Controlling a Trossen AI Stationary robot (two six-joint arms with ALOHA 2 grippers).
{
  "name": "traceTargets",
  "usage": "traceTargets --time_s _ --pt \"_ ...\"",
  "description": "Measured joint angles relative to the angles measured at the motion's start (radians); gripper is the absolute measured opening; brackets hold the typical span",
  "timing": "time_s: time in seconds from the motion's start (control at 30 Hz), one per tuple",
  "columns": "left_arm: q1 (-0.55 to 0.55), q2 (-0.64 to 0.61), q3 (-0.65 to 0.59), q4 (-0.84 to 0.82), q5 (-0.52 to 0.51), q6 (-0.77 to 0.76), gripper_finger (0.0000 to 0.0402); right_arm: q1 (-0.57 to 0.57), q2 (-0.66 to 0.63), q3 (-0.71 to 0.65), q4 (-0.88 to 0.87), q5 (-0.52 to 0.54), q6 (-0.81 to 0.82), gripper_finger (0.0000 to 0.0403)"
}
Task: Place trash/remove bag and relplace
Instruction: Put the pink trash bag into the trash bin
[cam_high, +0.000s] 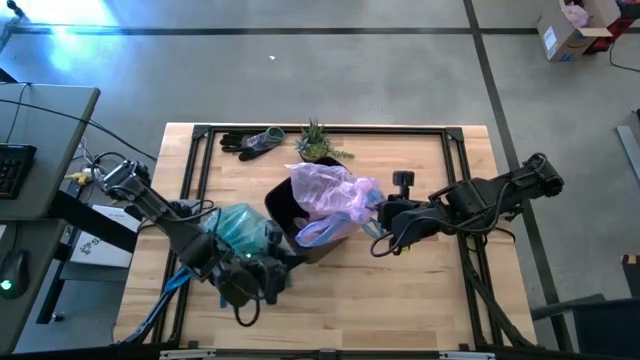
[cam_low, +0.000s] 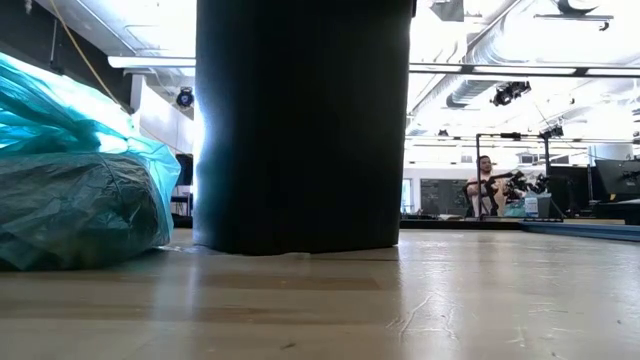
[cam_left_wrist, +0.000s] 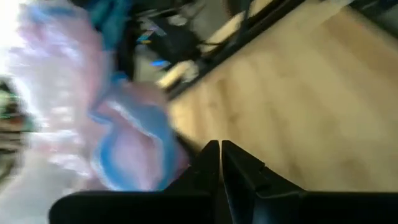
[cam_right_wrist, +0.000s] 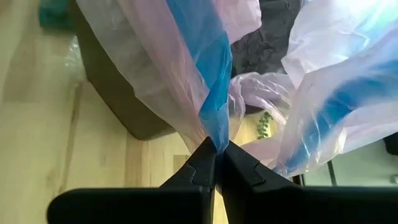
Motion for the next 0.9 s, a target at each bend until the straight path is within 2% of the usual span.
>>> traceTargets --time_s 0.1,0.27,0.4,0.5,0.63,0.73,0.9 --pt "-0.019 0.011 0.000 0.050 -0.085 0.091 0.0009 0.000 0.000 0.000 0.009 -0.005 0.001 0.0000" --pt "-0.056 0.002 0.000 0.178 -0.130 0.213 0.0036 0.000 0.000 0.000 0.001 -0.025 0.015 0.0000" --pt "-0.057 -0.002 0.015 0.154 -0.155 0.226 0.0075 0.000 0.000 0.000 0.007 -0.025 0.016 0.0000" --pt "-0.027 -0.001 0.032 0.083 -0.130 0.152 0.0112 0.000 0.000 0.000 0.008 -0.025 0.016 0.0000" --pt "0.020 -0.001 0.073 -0.014 -0.046 0.033 0.0149 0.000 0.000 0.000 0.020 -0.026 0.016 0.0000" --pt "0.051 -0.001 0.099 -0.077 -0.029 -0.028 0.0157 0.000 0.000 0.000 0.024 -0.031 0.016 0.0000" --pt "0.102 -0.001 0.133 -0.188 0.094 -0.128 0.0150 0.000 0.000 0.000 0.025 -0.032 0.015 0.0000"
